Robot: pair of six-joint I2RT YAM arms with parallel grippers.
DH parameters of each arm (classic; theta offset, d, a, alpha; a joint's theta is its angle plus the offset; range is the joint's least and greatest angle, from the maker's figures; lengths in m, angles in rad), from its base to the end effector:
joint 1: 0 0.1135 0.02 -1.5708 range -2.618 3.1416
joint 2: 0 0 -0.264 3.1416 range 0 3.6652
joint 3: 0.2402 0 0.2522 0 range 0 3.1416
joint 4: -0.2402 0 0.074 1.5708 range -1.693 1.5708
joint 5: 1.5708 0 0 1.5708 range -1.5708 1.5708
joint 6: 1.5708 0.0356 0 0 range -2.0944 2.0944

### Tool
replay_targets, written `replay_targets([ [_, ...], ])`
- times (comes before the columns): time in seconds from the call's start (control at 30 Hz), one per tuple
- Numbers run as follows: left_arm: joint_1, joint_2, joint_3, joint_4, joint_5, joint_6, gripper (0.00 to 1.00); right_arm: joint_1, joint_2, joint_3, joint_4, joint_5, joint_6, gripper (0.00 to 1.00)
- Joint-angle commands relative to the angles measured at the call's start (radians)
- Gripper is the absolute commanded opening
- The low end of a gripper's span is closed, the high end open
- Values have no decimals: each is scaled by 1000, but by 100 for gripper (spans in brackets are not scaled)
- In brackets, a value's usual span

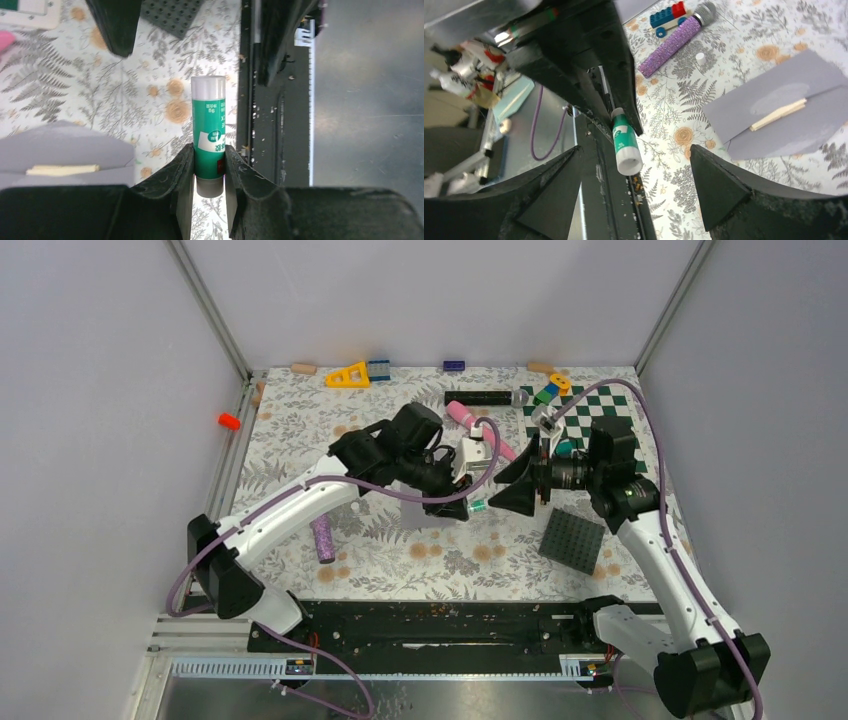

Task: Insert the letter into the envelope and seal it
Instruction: Unscrew the solid glue.

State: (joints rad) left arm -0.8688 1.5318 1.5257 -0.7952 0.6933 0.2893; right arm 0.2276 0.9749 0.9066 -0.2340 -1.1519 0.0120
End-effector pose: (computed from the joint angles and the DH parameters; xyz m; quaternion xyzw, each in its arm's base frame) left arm 0.1929 -0.2633 0.3630 0.5838 0.6599 -0.4026 0.2483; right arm 0.1922 0.0779 0.3488 -0.3935 0.6369 0.4950 0.4410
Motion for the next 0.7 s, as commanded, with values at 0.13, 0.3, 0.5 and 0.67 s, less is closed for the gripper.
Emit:
replay_targets([
  [0.13,-10,-101,-47,121,-251,-11,13,-25,171,137,-172,100,265,81],
  [0.3,-18,-109,-65,132,-275,-6,13,-25,213,168,-202,38,272,72],
  [0.5,-20,-106,-65,109,-208,4,13,-24,54,103,-129,33,61,75],
  [0.67,-20,-92,-52,66,-130,23,13,-22,-89,34,-145,-29,-328,77],
])
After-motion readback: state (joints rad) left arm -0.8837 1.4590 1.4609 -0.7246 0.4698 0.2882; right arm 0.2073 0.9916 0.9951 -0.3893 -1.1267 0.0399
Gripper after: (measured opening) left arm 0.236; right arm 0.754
